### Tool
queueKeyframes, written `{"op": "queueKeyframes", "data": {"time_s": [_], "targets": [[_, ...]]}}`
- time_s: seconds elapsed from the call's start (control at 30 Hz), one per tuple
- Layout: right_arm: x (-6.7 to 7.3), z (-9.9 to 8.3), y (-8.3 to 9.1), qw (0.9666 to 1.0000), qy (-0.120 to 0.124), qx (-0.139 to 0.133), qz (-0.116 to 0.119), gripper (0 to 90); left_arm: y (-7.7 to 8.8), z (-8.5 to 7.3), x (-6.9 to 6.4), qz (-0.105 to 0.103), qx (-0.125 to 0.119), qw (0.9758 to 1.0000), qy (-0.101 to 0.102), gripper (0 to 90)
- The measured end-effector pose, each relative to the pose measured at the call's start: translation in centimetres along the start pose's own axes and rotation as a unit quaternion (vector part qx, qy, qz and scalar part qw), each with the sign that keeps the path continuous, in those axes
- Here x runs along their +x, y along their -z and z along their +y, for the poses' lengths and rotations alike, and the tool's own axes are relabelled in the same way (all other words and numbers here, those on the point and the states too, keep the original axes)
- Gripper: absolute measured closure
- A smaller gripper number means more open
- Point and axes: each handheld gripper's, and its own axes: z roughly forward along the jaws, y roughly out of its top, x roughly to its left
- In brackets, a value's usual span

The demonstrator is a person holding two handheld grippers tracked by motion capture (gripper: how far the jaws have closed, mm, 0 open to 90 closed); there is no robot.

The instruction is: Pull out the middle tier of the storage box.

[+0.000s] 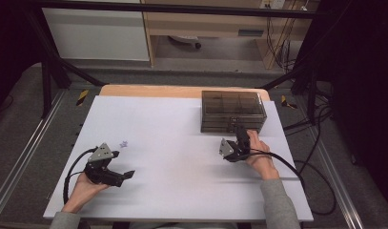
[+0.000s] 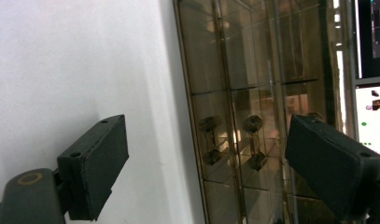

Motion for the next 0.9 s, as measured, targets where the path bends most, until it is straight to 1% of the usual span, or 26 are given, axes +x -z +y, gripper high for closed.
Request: {"op": "queueKeyframes", "data": {"time_s": [0.07, 0.1, 0.17, 0.23, 0.27, 0.3, 0.47, 0.53, 0.57, 0.6, 0.63, 0.73, 0.9], "targets": [[0.1, 0.0, -0.2, 1.0, 0.006, 0.003, -0.003, 16.0, 0.0, 0.0, 0.0, 0.0, 0.0, 1.0, 0.0, 0.9], [0.0, 0.0, -0.3, 1.0, 0.008, 0.003, 0.0, 17.0, 0.0, 0.0, 0.0, 0.0, 0.0, 1.0, 0.0, 1.0], [0.1, 0.0, -0.5, 0.9999, 0.007, 0.006, -0.003, 18.8, 0.0, 0.0, 0.0, 0.0, 0.0, 1.0, 0.001, 1.0], [0.1, 0.0, -0.7, 0.9998, 0.011, 0.015, -0.007, 20.3, 0.0, 0.0, 0.0, 0.0, 0.0, 1.0, 0.0, 1.0], [0.1, 0.0, -0.8, 0.9997, 0.017, 0.015, -0.008, 21.3, 0.0, 0.0, 0.0, 0.0, 0.001, 1.0, 0.0, 1.0], [0.2, 0.0, -0.9, 0.9996, 0.017, 0.018, -0.011, 21.5, 0.0, 0.0, 0.0, 0.0, 0.001, 1.0, 0.0, 1.0], [0.1, 0.0, -1.3, 0.9996, 0.019, 0.018, -0.012, 23.5, 0.0, 0.0, 0.0, 0.0, 0.001, 1.0, 0.0, 1.0], [0.1, 0.0, -1.5, 0.9994, 0.02, 0.02, -0.018, 25.1, 0.0, 0.0, 0.0, 0.0, 0.001, 1.0, -0.001, 1.0], [0.1, 0.0, -1.6, 0.9994, 0.017, 0.021, -0.02, 25.5, 0.0, 0.0, 0.0, 0.0, 0.001, 1.0, -0.001, 1.0], [0.1, 0.0, -1.7, 0.9992, 0.023, 0.023, -0.025, 26.1, 0.0, 0.0, 0.0, 0.0, 0.001, 1.0, 0.0, 1.0], [0.1, 0.0, -1.8, 0.9992, 0.019, 0.025, -0.027, 26.3, 0.0, 0.0, 0.0, 0.0, 0.001, 1.0, -0.001, 1.0], [0.1, -0.1, -2.0, 0.999, 0.024, 0.027, -0.027, 27.8, 0.0, 0.0, 0.0, 0.0, 0.002, 1.0, -0.001, 1.0], [0.0, -0.2, -2.3, 0.9987, 0.026, 0.033, -0.031, 29.5, 0.0, 0.0, 0.0, -0.001, 0.001, 1.0, -0.001, 1.1]]}}
